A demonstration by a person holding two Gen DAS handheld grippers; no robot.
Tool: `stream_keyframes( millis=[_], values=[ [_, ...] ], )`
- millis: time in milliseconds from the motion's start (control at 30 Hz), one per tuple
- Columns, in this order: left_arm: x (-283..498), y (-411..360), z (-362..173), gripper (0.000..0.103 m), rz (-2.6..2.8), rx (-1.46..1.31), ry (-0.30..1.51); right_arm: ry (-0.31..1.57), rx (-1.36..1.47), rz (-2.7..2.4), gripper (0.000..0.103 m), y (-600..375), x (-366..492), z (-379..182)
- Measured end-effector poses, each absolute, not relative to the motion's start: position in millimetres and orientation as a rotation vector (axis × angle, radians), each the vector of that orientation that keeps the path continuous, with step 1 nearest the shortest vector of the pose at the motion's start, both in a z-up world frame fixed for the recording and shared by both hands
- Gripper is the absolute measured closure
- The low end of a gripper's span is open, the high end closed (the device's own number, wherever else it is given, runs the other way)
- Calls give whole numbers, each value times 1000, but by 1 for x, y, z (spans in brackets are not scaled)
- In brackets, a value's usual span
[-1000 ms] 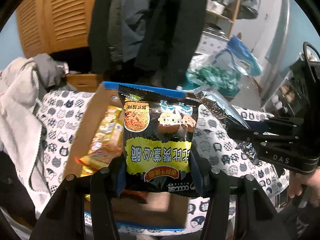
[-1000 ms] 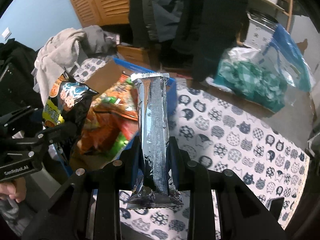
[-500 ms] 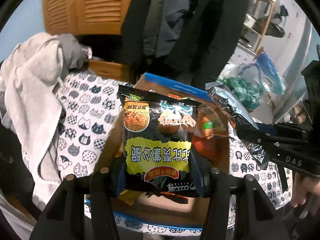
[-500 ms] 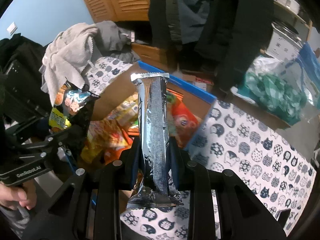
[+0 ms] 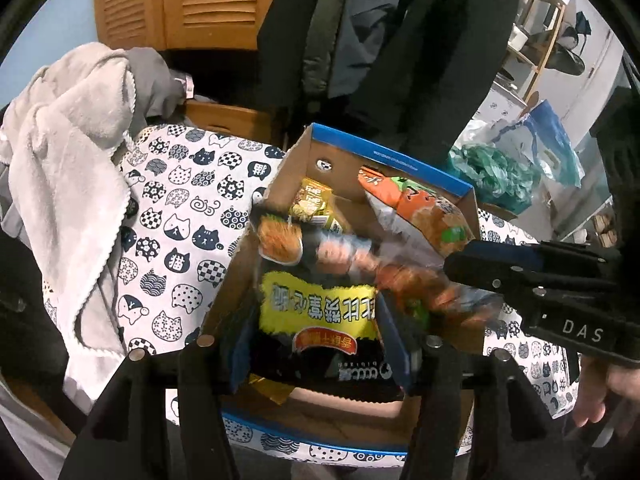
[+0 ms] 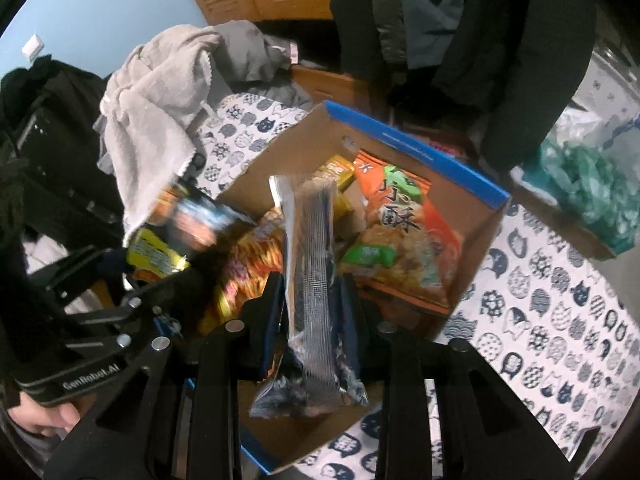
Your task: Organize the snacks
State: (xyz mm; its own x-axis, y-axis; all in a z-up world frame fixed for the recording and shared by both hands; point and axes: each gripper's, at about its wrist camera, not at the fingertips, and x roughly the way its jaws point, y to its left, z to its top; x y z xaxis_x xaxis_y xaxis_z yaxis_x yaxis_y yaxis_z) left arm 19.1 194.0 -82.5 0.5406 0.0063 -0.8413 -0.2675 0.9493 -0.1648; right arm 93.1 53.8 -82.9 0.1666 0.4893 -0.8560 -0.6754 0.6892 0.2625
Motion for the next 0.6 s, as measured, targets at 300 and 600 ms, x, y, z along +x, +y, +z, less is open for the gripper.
stream_keyframes(
  millis=[300,600],
  values=[
    [12,169,-61,24,167,-154,942,1065,-194,811,45,31,84,-63],
    [7,149,-45,22,131,-151,938,1031,-181,765,39,-15,76,-47]
  ],
)
